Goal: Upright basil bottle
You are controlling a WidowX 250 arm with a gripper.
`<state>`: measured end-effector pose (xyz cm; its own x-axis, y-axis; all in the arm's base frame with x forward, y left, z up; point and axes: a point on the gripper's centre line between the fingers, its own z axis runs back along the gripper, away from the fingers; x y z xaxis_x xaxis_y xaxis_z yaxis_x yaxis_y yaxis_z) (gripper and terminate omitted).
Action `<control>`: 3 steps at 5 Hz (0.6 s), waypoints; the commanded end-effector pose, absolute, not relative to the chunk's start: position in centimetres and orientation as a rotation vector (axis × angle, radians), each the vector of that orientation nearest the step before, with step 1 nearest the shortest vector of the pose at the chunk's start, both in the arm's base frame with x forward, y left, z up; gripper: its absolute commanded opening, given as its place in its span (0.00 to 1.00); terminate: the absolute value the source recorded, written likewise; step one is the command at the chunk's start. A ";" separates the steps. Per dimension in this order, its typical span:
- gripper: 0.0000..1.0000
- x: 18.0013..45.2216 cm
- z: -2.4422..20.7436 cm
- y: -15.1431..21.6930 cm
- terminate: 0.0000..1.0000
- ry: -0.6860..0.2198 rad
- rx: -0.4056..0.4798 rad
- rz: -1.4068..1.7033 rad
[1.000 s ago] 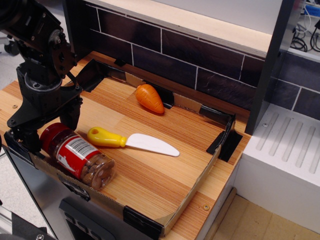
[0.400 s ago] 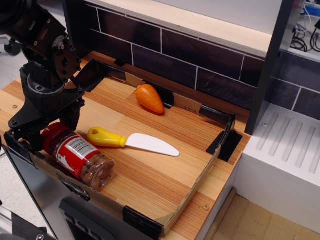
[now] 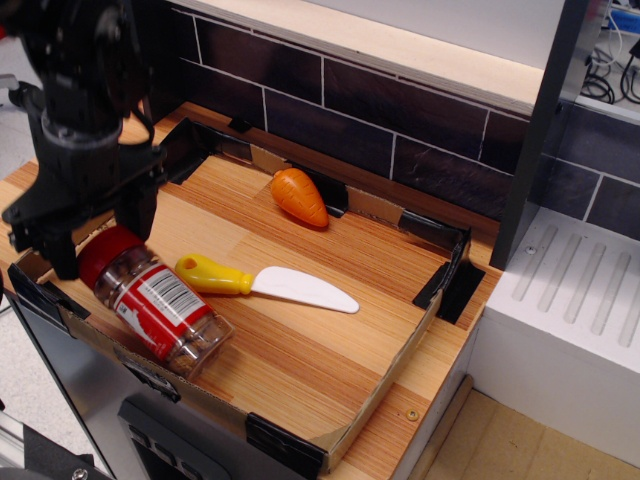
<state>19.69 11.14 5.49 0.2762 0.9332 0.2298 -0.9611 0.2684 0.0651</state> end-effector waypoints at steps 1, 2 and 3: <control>0.00 19.0 10.4 8.3 0.00 -0.183 0.135 1.262; 0.00 18.2 11.0 6.4 0.00 -0.236 0.109 1.234; 0.00 17.9 10.1 4.7 0.00 -0.269 0.126 1.181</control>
<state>18.73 5.33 9.71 0.3638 0.8954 0.2566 -0.9246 0.3806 -0.0171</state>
